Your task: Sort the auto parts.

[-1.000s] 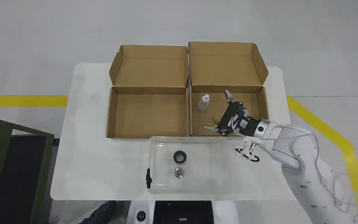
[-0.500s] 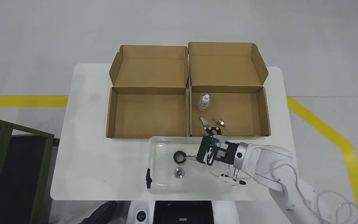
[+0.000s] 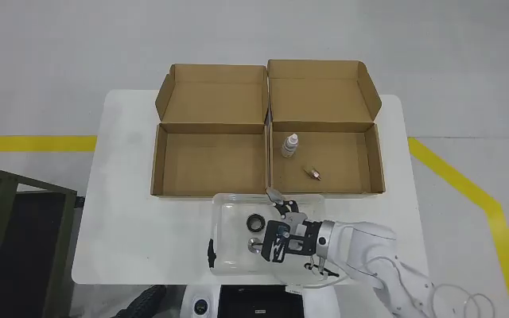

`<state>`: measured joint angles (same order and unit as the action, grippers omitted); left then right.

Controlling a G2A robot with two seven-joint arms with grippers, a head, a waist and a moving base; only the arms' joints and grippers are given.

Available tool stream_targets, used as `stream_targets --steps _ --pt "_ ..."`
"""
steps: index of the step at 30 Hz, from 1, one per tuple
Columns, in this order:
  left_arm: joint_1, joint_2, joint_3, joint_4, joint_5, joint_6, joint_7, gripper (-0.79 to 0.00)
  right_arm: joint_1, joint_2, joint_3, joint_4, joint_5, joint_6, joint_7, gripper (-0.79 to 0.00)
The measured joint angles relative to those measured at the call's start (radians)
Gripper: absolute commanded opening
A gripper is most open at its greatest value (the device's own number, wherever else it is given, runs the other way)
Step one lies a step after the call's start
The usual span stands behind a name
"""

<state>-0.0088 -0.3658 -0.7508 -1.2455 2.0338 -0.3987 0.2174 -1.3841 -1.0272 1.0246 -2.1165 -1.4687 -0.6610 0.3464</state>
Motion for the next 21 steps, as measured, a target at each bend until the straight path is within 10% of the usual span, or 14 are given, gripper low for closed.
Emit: stream_targets --steps 21 --pt "0.0 0.0 0.0 0.0 0.0 0.0 0.0 0.0 0.015 -0.014 -0.085 0.094 -0.082 0.016 -0.006 -0.228"
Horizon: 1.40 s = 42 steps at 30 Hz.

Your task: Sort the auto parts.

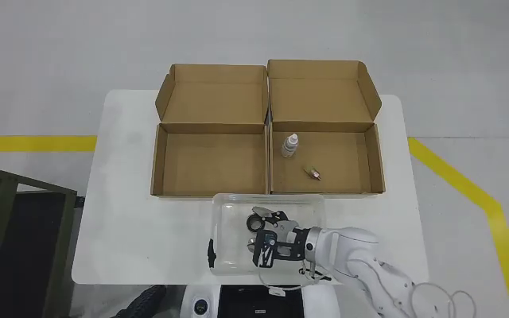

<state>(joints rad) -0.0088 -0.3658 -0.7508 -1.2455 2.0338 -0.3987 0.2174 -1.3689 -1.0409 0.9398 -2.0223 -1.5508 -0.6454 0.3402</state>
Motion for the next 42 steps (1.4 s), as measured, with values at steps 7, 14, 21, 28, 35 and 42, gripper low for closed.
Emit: stream_targets --steps 7,14,21,28,35,42 --pt "0.0 0.0 0.0 0.0 0.0 0.0 0.0 0.0 0.021 -0.008 -0.018 0.052 0.008 0.014 -0.004 -0.259" --pt "0.0 0.0 0.0 0.0 0.0 0.0 0.0 0.0 0.056 -0.019 -0.035 0.086 0.025 0.02 -0.005 -0.277" --pt "0.0 0.0 0.0 0.0 0.0 0.0 0.0 0.0 0.083 -0.029 -0.058 0.13 0.043 0.025 -0.002 -0.283" --pt "0.0 0.0 0.0 0.0 0.0 0.0 0.0 0.0 0.095 -0.036 -0.068 0.166 0.059 0.033 -0.005 -0.296" --pt "0.0 0.0 0.0 0.0 0.0 0.0 0.0 0.0 0.099 -0.04 -0.072 0.181 0.067 0.031 -0.005 -0.471" --pt "0.0 0.0 0.0 0.0 0.0 0.0 0.0 0.0 0.107 -0.043 -0.062 0.18 0.09 0.03 -0.014 -0.785"
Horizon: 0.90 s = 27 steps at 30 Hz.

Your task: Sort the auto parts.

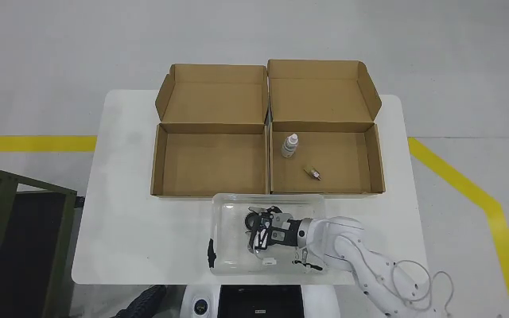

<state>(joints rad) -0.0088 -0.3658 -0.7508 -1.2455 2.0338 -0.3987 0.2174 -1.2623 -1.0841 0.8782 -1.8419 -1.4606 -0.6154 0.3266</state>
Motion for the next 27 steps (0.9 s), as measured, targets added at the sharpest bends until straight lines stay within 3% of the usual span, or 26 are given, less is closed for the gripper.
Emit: stream_targets --steps 11,27 --pt "0.0 0.0 0.0 0.0 0.0 0.0 0.0 0.0 -0.003 0.002 0.047 -0.037 0.07 -0.009 -0.025 -0.785" --pt "0.0 0.0 0.0 0.0 0.0 0.0 0.0 0.0 -0.064 0.026 0.219 -0.267 0.246 -0.028 -0.032 -0.785"
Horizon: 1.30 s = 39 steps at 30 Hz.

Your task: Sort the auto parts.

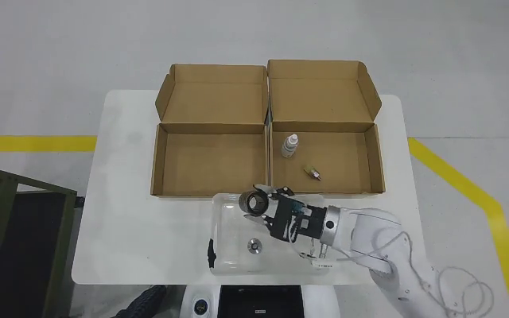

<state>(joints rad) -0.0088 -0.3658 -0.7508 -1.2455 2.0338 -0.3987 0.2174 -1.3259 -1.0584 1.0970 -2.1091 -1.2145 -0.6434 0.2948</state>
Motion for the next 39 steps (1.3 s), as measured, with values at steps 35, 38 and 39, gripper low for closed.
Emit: stream_targets --steps 35,38,39 --pt "0.0 0.0 0.0 0.0 0.0 0.0 0.0 0.0 -0.016 0.01 0.165 -0.035 0.192 0.005 -0.08 -0.785" --pt "0.0 0.0 0.0 0.0 0.0 0.0 0.0 0.0 -0.008 0.008 0.145 -0.018 0.172 0.007 -0.071 -0.785" --pt "0.0 0.0 0.0 0.0 0.0 0.0 0.0 0.0 -0.002 0.007 0.134 -0.013 0.157 0.007 -0.063 -0.785"
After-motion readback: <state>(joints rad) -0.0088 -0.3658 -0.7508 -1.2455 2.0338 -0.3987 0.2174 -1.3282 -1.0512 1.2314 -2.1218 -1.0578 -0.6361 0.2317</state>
